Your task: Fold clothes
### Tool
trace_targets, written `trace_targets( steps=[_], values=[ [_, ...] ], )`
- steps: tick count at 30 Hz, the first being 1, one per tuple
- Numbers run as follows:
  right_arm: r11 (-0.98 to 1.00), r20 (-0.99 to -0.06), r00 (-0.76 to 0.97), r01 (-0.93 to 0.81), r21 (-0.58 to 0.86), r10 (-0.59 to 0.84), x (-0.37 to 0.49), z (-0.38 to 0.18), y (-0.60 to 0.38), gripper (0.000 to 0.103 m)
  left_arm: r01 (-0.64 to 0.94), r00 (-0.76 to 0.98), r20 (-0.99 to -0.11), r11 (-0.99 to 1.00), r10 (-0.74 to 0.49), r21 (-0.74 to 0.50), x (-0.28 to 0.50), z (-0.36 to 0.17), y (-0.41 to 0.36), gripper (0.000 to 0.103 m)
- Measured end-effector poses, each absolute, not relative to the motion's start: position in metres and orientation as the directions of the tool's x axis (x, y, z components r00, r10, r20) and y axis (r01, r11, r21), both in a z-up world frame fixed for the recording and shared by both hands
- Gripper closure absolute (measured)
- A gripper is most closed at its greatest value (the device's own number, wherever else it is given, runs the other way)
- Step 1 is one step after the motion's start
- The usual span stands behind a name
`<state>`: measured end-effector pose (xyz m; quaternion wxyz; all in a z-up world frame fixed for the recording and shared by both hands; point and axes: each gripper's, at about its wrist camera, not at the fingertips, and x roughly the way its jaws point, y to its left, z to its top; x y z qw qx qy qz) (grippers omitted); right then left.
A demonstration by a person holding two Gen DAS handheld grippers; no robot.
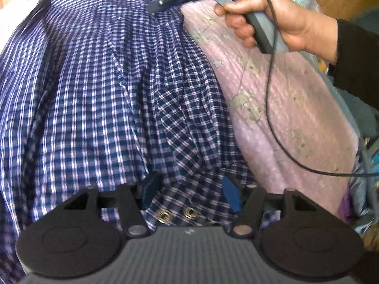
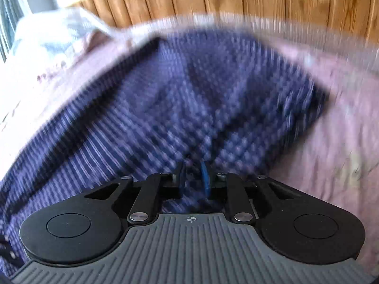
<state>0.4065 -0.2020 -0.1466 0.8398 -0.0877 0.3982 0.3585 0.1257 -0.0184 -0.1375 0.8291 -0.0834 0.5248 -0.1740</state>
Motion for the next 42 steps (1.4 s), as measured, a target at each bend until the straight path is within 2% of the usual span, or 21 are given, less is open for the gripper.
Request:
trace_targets(
  steps=[2, 5, 8, 14, 16, 17, 19, 21, 24, 27, 31, 34, 36, 40, 42],
  values=[
    [0.727, -0.739, 0.45, -0.682, 0.077, 0.501, 0.413, -0.142, -0.185, 0.082, 0.163, 0.404, -0.832, 0.925, -0.381, -0.344, 0.121, -0.139, -0.019, 0.037],
    [0.74, -0.811, 0.431, -0.673, 0.003, 0.396, 0.444, -0.168, -0.156, 0.081, 0.158, 0.431, -0.833, 0.938, -0.347, -0.309, 0.11, -0.142, -0.029, 0.037],
    [0.762, -0.807, 0.422, -0.645, 0.053, 0.413, 0.466, -0.172, -0.154, 0.083, 0.156, 0.44, -0.844, 0.952, -0.307, -0.265, 0.102, -0.139, -0.037, 0.037],
    [0.823, -0.702, 0.501, -0.523, 0.221, 0.507, 0.436, -0.142, -0.203, 0.078, 0.102, 0.457, -0.82, 0.936, -0.345, -0.337, 0.093, -0.14, -0.026, 0.037],
    [0.84, -0.754, 0.457, -0.493, 0.227, 0.472, 0.426, -0.169, -0.21, 0.071, 0.106, 0.448, -0.819, 0.931, -0.358, -0.349, 0.089, -0.132, -0.019, 0.038],
    [0.841, -0.752, 0.467, -0.498, 0.212, 0.466, 0.419, -0.18, -0.214, 0.071, 0.108, 0.44, -0.82, 0.928, -0.366, -0.357, 0.087, -0.127, -0.014, 0.042],
    [0.852, -0.752, 0.486, -0.489, 0.187, 0.444, 0.403, -0.179, -0.22, 0.067, 0.119, 0.45, -0.807, 0.921, -0.382, -0.37, 0.075, -0.109, 0.001, 0.043],
    [0.859, -0.723, 0.509, -0.453, 0.237, 0.468, 0.376, -0.16, -0.235, 0.062, 0.116, 0.49, -0.781, 0.917, -0.387, -0.381, 0.049, -0.086, 0.032, 0.038],
    [0.84, -0.679, 0.504, -0.406, 0.359, 0.534, 0.309, -0.138, -0.262, 0.056, 0.028, 0.529, -0.783, 0.929, -0.326, -0.368, 0.008, -0.069, 0.097, 0.033],
    [0.825, -0.7, 0.439, -0.35, 0.444, 0.563, 0.227, -0.144, -0.281, 0.055, -0.104, 0.534, -0.807, 0.928, -0.252, -0.358, -0.021, -0.07, 0.165, 0.028],
    [0.81, -0.733, 0.347, -0.205, 0.55, 0.585, 0.113, -0.174, -0.296, 0.055, -0.222, 0.504, -0.829, 0.891, -0.243, -0.397, -0.031, -0.09, 0.23, 0.025],
    [0.822, -0.751, 0.358, -0.099, 0.561, 0.555, 0.061, -0.2, -0.292, 0.055, -0.236, 0.487, -0.82, 0.859, -0.3, -0.454, -0.027, -0.109, 0.236, 0.022],
    [0.806, -0.722, 0.408, -0.061, 0.589, 0.558, 0.041, -0.205, -0.289, 0.054, -0.228, 0.476, -0.814, 0.848, -0.331, -0.478, -0.021, -0.121, 0.233, 0.022],
    [0.796, -0.709, 0.412, -0.073, 0.601, 0.573, 0.023, -0.204, -0.268, 0.052, -0.189, 0.458, -0.813, 0.854, -0.359, -0.484, -0.008, -0.135, 0.222, 0.022],
    [0.804, -0.713, 0.415, -0.083, 0.588, 0.565, 0.019, -0.203, -0.26, 0.052, -0.187, 0.454, -0.815, 0.855, -0.361, -0.483, -0.005, -0.141, 0.218, 0.028]
  ],
)
